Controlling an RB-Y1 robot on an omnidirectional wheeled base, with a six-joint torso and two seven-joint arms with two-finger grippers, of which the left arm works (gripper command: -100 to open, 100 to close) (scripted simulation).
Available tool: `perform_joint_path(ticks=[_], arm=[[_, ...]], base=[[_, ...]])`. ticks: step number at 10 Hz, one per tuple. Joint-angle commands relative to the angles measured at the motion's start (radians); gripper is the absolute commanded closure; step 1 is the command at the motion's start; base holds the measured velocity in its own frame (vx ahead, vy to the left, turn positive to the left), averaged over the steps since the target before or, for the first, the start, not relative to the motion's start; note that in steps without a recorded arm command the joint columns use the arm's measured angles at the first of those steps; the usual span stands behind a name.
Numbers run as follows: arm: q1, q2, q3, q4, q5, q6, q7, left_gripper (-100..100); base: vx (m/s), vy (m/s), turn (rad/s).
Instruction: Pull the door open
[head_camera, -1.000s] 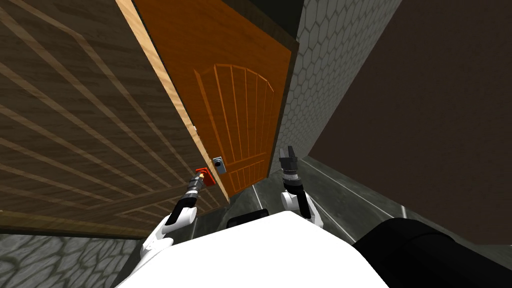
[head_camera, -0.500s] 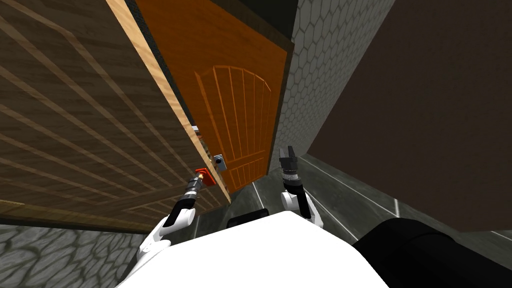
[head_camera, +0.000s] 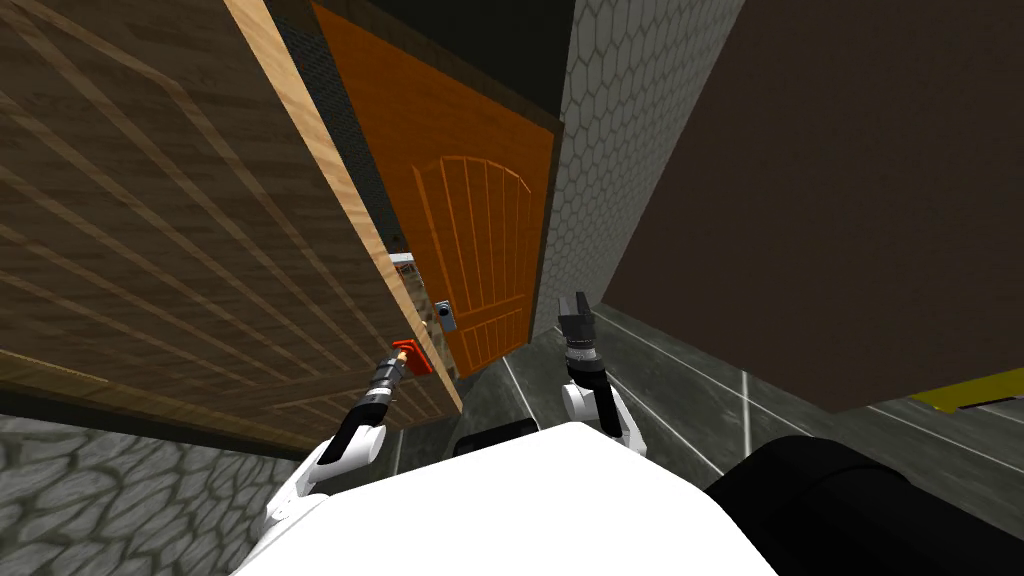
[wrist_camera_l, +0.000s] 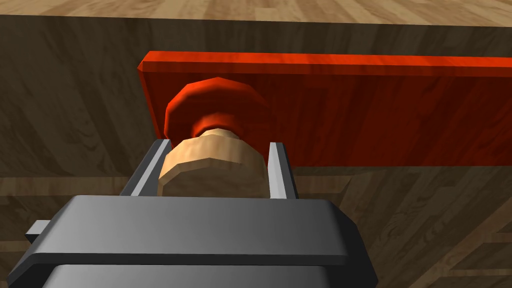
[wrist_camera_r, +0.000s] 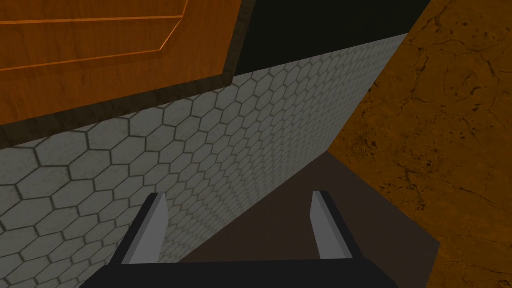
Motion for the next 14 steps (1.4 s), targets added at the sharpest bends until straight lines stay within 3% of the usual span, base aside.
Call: perform_joint_path(ticks=[1,3,4,5,7,11,12,13,14], arm=[[0.008,0.026,-0.024,-0.019,0.002,-0.008,0.024,100],[0.012,0.048,-0.062,-0.041,0.002,-0.018,0.048,100],[0.011,0.043,-0.048,-0.033,0.003,-0.011,0.04,100],[0.036,0.069,-0.07,-0.049,0.005,-0.033,0.061,100],[0.054,0.088,-0.083,-0.06,0.007,-0.048,0.074,100],[0.11,0.148,-0.123,-0.096,0.014,-0.096,0.117,100],[0.119,0.158,-0.13,-0.103,0.015,-0.104,0.124,100],[0.111,0.149,-0.125,-0.096,0.014,-0.097,0.117,100],[0.129,0.169,-0.14,-0.098,0.015,-0.119,0.133,100]], base=[[-0.227,0.134,-0.254],[-0.199,0.107,-0.221],[-0.085,0.046,-0.065],[-0.162,0.057,-0.177],[-0.206,0.092,-0.135],[-0.216,0.105,-0.15],[-0.226,0.128,-0.133],[-0.099,0.05,-0.037],[-0.163,0.073,-0.158]])
